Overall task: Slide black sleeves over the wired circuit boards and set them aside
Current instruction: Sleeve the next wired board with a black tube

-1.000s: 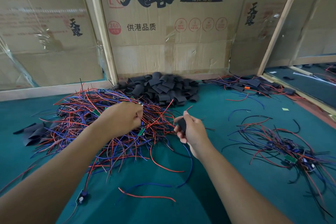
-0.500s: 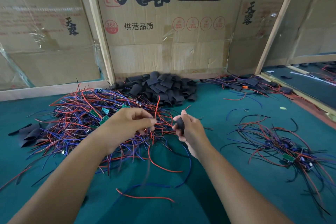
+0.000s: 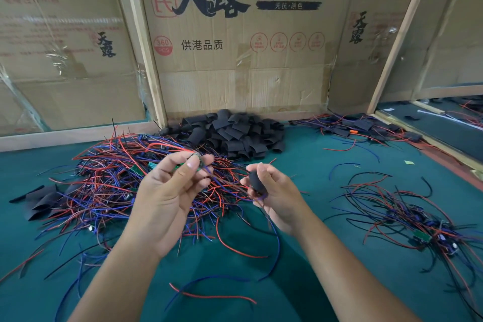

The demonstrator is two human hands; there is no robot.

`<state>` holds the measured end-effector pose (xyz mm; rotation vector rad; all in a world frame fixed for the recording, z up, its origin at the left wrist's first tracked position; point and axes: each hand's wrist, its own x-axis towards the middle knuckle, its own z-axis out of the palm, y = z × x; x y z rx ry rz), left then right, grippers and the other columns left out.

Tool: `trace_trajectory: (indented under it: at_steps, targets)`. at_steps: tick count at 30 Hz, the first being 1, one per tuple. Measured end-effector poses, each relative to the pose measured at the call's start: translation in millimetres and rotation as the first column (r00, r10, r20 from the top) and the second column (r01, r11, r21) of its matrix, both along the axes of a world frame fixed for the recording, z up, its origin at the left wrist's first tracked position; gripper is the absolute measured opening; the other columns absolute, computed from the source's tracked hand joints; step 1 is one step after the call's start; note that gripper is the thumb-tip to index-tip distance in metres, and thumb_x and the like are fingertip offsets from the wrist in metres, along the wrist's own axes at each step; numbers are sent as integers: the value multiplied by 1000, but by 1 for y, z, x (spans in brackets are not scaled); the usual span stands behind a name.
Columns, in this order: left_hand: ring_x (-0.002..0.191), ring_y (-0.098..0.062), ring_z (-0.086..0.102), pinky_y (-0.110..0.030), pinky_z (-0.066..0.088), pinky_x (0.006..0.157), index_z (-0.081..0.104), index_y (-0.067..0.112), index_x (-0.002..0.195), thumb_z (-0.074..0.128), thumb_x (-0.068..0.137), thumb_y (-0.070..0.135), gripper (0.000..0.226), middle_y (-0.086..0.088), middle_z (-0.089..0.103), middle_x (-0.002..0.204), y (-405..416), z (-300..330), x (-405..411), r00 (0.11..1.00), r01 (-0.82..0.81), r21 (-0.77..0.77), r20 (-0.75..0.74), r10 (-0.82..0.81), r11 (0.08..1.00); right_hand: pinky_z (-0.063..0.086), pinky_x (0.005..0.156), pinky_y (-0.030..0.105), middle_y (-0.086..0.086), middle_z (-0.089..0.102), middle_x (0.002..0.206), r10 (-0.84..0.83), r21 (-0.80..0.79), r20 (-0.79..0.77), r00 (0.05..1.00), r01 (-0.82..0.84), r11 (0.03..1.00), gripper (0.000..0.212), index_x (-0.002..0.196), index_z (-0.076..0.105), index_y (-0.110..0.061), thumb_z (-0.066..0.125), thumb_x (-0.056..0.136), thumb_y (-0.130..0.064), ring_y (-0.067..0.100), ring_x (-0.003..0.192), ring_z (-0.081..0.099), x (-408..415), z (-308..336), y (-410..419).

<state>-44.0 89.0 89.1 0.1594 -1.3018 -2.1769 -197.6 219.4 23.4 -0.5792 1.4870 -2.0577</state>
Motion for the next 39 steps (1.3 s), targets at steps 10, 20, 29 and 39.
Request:
trace_trajectory:
  at_steps: [10,20,29,39]
  targets:
    - [74,-9,58,-16,51,65,72,24,83,64,85,24,8,-6,75,101,-13,-2,10,991,-130,-64,-24,129,989,56,66,23,10,68,88,53,-62,-25,998,-54,997,37,95,64,-1,57,89,-37,16,74,65,-4,10,11]
    - [66,-9,51,-18,47,59,73,24,79,63,88,24,13,-4,72,94,-19,0,13,996,-87,-33,-36,86,996,30,46,17,7,67,85,91,46,-67,994,-88,995,41,107,66,-9,55,91,-45,9,58,47,-4,11,14]
    - [65,-20,57,-23,51,64,67,13,82,78,70,28,22,-12,63,72,-4,-2,11,998,-61,-364,11,69,929,44,54,23,14,70,94,146,-86,-68,987,-152,985,41,99,63,-6,47,99,-43,16,68,58,12,22,10]
    - [73,-15,52,-26,45,68,71,24,80,70,76,39,16,-12,73,93,-1,-2,9,996,-67,-211,48,78,975,56,69,30,14,72,111,207,-156,-167,964,-234,960,46,96,73,-20,68,81,-64,24,97,68,35,33,5]
